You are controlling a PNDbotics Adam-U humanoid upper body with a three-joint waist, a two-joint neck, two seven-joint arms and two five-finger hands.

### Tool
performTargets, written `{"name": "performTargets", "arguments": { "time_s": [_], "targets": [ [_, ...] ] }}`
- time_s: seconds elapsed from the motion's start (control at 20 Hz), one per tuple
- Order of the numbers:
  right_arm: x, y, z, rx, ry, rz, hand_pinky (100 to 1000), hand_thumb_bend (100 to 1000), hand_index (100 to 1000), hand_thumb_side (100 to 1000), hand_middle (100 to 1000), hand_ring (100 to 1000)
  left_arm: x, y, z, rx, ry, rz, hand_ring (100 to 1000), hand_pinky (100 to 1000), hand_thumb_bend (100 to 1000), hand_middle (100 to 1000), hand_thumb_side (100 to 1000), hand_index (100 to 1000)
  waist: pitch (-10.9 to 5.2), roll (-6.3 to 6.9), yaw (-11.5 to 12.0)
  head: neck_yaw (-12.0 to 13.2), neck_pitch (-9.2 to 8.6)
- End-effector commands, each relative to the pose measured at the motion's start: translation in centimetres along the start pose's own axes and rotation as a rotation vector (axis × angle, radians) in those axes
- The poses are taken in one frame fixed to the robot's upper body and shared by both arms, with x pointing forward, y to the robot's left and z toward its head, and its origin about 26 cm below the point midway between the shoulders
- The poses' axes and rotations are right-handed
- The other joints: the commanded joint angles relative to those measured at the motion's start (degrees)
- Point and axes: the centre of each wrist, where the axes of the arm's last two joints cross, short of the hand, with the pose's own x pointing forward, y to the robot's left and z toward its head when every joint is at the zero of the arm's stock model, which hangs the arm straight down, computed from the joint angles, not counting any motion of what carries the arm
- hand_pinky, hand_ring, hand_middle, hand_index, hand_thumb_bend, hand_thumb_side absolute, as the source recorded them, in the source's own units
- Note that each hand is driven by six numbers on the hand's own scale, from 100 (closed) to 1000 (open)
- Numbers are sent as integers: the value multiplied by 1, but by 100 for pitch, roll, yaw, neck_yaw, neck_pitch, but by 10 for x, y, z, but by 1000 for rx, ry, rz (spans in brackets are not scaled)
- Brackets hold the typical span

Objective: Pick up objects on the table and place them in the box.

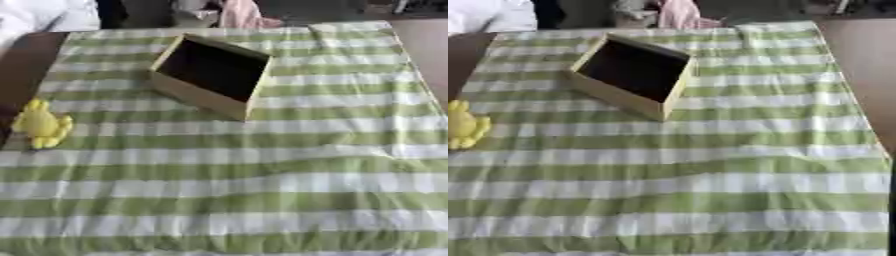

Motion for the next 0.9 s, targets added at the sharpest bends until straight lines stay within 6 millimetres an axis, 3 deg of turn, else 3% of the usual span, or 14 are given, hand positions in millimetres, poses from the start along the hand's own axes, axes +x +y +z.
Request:
{"name": "performTargets", "arguments": {
  "time_s": [0.05, 0.65, 0.9],
  "targets": [
    [7, -5, -6, -17, -33, 6, 645, 100, 766, 729, 744, 717, -3, 13, 3, -108, -98, -62, 906, 805, 243, 908, 244, 1000, -57, 13, -10, 16, 38],
    [7, -4, -5, -18, -28, -7, 643, 100, 766, 733, 743, 717, 2, 19, -24, -149, -141, -81, 901, 791, 252, 902, 277, 994, -32, 11, -62, 57, 37],
    [6, -4, -4, -18, -25, -11, 643, 100, 766, 734, 743, 717, 4, 19, -33, -165, -146, -109, 897, 784, 302, 898, 265, 986, -18, 12, -65, 73, 38]
  ]
}}
